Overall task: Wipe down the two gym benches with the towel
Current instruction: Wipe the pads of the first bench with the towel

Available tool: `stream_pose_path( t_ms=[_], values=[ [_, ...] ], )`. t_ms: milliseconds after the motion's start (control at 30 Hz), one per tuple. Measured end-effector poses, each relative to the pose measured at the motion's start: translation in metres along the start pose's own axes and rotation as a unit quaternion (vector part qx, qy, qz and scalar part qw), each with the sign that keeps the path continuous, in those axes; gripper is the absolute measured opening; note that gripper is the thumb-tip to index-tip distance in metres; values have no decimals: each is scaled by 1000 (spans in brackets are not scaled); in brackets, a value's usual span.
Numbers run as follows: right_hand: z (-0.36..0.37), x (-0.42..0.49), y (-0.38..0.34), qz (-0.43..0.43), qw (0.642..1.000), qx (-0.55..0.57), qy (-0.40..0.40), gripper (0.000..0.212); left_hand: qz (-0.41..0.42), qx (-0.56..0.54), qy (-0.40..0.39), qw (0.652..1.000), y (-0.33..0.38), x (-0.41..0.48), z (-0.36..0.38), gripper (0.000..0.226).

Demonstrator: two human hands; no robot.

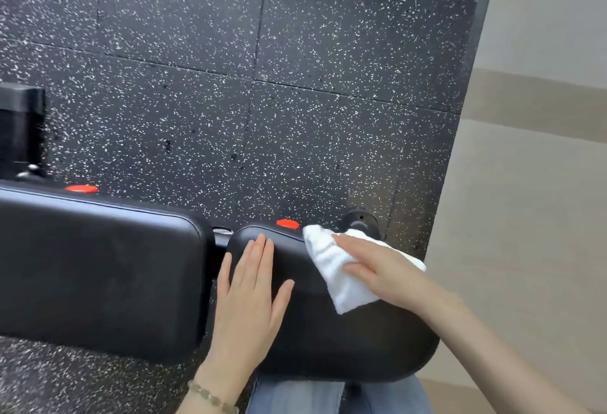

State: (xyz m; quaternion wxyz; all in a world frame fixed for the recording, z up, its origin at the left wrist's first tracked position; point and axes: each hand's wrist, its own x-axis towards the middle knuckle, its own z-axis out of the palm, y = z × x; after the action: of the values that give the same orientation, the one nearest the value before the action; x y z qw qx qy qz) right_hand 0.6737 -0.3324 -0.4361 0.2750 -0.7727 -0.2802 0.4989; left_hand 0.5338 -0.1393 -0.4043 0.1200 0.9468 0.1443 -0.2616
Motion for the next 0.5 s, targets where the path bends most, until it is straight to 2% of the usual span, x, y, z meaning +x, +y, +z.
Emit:
stream_pose_path(
  t_ms=[133, 233, 400, 500],
  values=[
    [22, 48, -34, -43, 999, 9, -8, 52, -24, -15, 0, 1000, -9, -1, -1, 66],
    [22, 38, -24, -66, 998, 23, 3, 50, -33, -11, -2, 999, -16, -6, 0, 65],
    [-1, -6, 5, 4, 1000, -3, -2, 45, -44, -27, -7, 999, -14, -11, 4, 68],
    [-2, 11, -16, 5, 1000, 0, -23, 43, -54, -39, -15, 998, -12, -11, 7, 71]
  ],
)
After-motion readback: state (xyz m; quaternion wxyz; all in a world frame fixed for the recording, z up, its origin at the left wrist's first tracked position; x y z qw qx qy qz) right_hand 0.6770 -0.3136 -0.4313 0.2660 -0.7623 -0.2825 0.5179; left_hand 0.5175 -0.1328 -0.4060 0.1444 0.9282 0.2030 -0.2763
